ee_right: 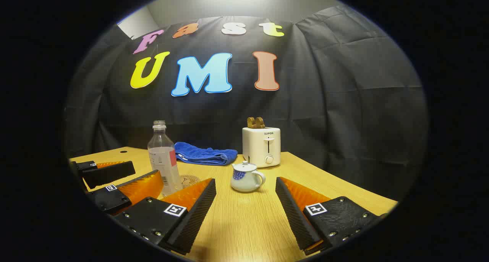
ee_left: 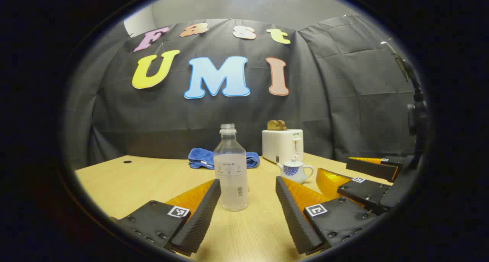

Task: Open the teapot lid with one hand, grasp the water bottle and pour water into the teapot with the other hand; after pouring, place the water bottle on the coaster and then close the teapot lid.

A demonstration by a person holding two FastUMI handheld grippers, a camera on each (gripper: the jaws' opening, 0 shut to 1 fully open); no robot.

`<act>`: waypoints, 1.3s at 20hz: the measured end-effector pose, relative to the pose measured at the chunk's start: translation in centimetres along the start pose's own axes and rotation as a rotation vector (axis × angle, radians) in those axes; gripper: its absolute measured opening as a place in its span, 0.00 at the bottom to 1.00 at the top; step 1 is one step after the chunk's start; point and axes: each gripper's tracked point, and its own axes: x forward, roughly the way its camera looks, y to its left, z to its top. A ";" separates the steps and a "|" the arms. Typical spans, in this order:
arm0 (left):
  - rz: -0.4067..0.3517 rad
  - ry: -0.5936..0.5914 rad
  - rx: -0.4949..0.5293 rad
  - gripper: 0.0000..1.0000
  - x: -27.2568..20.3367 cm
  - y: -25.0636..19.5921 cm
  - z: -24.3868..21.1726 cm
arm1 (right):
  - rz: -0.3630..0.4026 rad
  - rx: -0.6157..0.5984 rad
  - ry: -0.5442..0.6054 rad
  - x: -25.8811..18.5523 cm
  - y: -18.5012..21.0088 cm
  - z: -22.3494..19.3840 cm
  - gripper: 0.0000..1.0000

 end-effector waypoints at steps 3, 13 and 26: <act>0.000 0.000 0.001 0.99 0.1 -0.1 0.0 | -0.007 0.003 0.012 0.1 -0.2 -0.3 0.98; -0.021 -0.004 -0.002 0.99 -0.2 -0.3 0.1 | -0.029 0.000 -0.001 -0.2 -0.3 -0.1 0.98; -0.010 0.007 -0.019 0.99 2.1 0.6 3.4 | 0.054 -0.050 -0.031 4.0 -1.1 4.9 0.97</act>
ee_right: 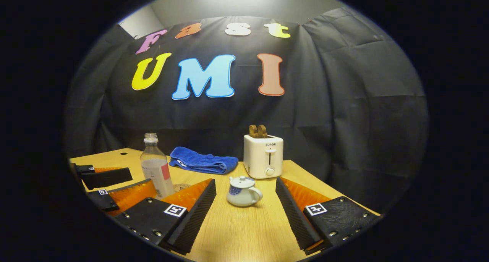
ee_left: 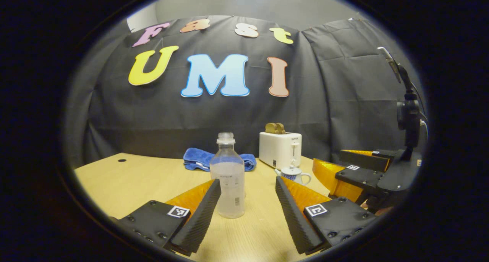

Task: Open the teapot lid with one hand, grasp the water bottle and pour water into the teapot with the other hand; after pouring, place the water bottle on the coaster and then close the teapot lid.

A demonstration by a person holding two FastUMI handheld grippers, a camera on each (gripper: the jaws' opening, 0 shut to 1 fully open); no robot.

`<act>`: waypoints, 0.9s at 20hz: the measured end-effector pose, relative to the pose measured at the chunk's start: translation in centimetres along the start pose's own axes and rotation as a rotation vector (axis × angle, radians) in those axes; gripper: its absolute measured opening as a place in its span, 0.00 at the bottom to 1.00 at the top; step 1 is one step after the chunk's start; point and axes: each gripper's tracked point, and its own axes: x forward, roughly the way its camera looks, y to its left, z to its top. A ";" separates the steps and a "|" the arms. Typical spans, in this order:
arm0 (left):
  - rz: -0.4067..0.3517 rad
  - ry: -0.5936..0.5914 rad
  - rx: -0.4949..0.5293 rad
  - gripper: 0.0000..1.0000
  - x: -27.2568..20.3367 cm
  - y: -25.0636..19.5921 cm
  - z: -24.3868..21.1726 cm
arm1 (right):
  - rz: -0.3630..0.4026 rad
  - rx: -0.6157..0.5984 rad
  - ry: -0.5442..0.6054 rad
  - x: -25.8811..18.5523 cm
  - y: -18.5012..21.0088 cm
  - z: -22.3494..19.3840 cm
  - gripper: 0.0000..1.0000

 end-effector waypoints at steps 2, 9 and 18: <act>0.026 -0.024 0.020 0.99 0.5 1.0 1.6 | 0.018 -0.014 -0.012 1.6 -0.1 1.4 0.97; 0.066 -0.047 -0.006 0.99 2.3 2.0 3.4 | 0.058 0.002 -0.025 7.8 0.9 2.8 0.97; 0.068 -0.049 -0.042 0.99 3.3 2.4 2.6 | 0.068 0.041 0.079 13.4 2.0 -2.7 0.83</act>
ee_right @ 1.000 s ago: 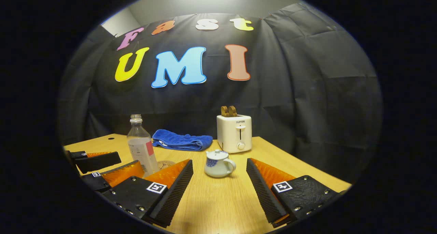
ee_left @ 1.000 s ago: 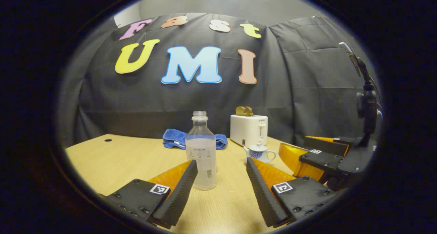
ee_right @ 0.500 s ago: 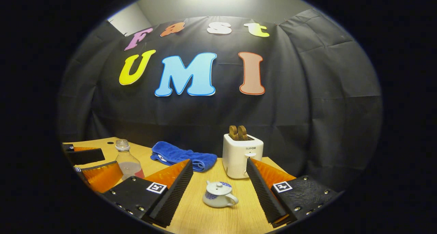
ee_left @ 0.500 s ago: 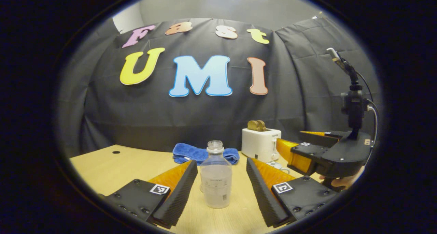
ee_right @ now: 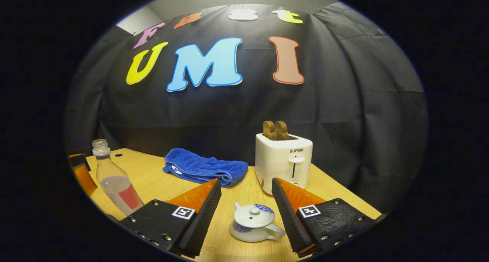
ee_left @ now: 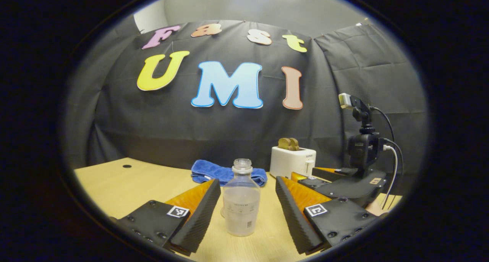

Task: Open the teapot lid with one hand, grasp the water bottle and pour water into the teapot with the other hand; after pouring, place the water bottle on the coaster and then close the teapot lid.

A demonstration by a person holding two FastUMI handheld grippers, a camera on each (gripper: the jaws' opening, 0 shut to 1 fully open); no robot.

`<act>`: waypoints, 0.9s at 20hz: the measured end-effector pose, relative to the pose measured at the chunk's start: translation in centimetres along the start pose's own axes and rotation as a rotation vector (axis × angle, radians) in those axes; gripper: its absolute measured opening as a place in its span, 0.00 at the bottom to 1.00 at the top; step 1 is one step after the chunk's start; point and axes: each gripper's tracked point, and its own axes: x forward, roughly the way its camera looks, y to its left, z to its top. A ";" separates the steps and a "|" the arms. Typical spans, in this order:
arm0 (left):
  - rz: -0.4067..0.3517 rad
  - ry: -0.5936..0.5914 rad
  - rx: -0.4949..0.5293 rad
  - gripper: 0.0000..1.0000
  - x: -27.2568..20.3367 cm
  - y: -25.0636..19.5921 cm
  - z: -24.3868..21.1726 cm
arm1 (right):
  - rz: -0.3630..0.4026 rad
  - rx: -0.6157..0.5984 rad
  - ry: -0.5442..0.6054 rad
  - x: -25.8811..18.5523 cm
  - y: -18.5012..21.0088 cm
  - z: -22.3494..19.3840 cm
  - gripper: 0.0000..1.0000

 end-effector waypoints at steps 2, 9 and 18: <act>0.000 0.014 0.012 0.99 0.6 0.0 -0.3 | -0.014 -0.004 0.019 0.9 -0.3 -1.0 0.82; -0.019 0.029 -0.031 1.00 1.1 -0.7 -1.8 | -0.044 0.058 0.070 2.8 -1.8 -3.4 0.49; -0.023 0.048 -0.002 1.00 1.0 -1.3 -2.8 | -0.051 0.013 0.098 2.3 -1.3 -3.3 0.24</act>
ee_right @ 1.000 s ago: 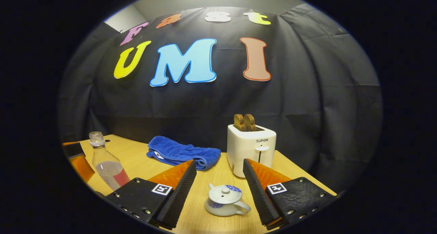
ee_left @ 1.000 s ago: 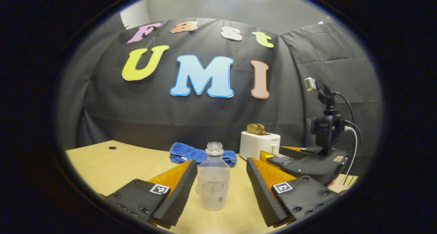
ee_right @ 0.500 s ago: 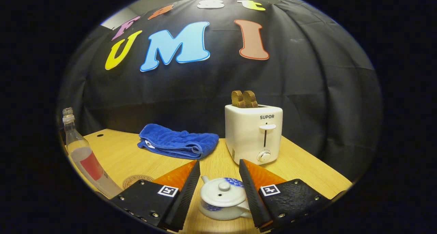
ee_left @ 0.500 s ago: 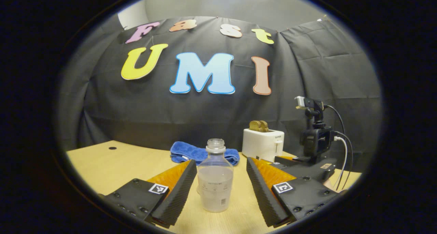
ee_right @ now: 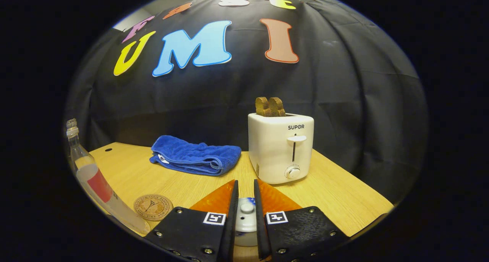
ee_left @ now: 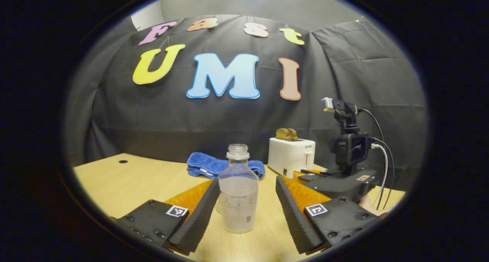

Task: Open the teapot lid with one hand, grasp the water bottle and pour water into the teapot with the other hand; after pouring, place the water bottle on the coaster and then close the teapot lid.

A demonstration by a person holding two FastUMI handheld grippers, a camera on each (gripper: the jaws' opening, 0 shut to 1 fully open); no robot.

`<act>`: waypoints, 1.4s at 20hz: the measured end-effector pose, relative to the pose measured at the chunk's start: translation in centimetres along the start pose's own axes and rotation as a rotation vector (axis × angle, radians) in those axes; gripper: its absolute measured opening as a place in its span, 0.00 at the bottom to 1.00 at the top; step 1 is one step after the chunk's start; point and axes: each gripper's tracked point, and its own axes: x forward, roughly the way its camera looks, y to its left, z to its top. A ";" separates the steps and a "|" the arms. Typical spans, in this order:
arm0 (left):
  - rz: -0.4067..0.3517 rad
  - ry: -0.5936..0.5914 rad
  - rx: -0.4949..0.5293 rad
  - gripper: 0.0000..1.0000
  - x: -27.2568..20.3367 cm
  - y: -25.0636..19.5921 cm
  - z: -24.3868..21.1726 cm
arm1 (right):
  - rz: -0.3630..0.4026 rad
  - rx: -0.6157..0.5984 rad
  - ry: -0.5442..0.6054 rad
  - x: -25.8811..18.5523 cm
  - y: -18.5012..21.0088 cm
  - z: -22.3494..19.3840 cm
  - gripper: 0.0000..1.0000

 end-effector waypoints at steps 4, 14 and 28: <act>0.006 0.014 0.011 1.00 0.2 0.1 -0.5 | 0.015 0.039 0.000 -0.2 -0.3 0.1 0.06; 0.029 0.046 0.045 1.00 0.7 0.5 -2.0 | 0.055 0.088 -0.108 -1.5 -0.4 3.6 0.06; 0.071 0.161 0.097 1.00 2.9 1.9 -5.8 | 0.038 0.070 -0.120 -5.5 -4.5 5.2 0.06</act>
